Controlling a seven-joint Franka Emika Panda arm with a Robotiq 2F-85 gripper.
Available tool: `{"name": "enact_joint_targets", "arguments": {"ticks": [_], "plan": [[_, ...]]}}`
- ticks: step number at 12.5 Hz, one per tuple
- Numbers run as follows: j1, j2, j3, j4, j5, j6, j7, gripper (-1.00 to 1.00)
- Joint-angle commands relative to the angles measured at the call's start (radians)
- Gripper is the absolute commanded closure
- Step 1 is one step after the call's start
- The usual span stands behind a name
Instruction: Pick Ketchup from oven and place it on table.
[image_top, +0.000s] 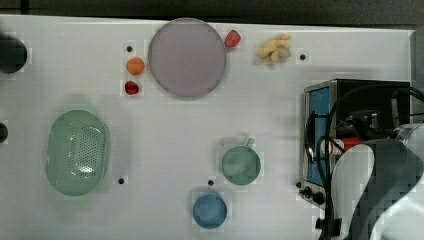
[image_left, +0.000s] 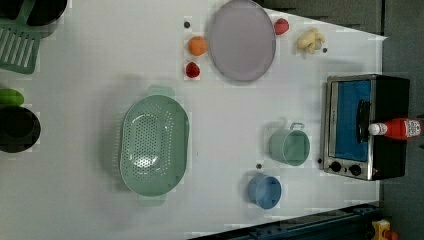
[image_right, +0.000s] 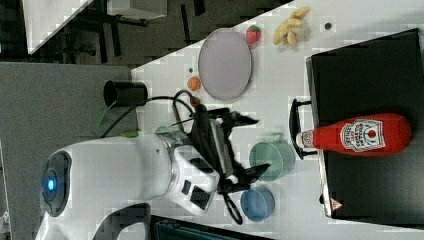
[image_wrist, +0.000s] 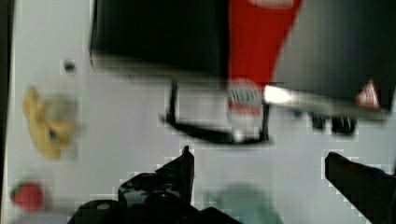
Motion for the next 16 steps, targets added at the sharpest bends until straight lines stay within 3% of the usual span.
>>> {"name": "enact_joint_targets", "arguments": {"ticks": [1, 4, 9, 14, 15, 16], "plan": [[-0.014, 0.083, -0.060, 0.037, 0.023, 0.129, -0.022, -1.00], [-0.031, 0.205, -0.123, 0.047, 0.029, 0.189, -0.022, -1.00], [-0.059, 0.297, -0.130, 0.047, 0.081, 0.312, -0.022, -1.00], [-0.068, 0.358, -0.131, 0.043, 0.142, 0.323, -0.022, -1.00], [-0.068, 0.358, -0.130, 0.043, 0.143, 0.323, -0.022, -0.95], [-0.072, 0.360, -0.131, 0.042, 0.143, 0.322, -0.022, -0.68]]}}
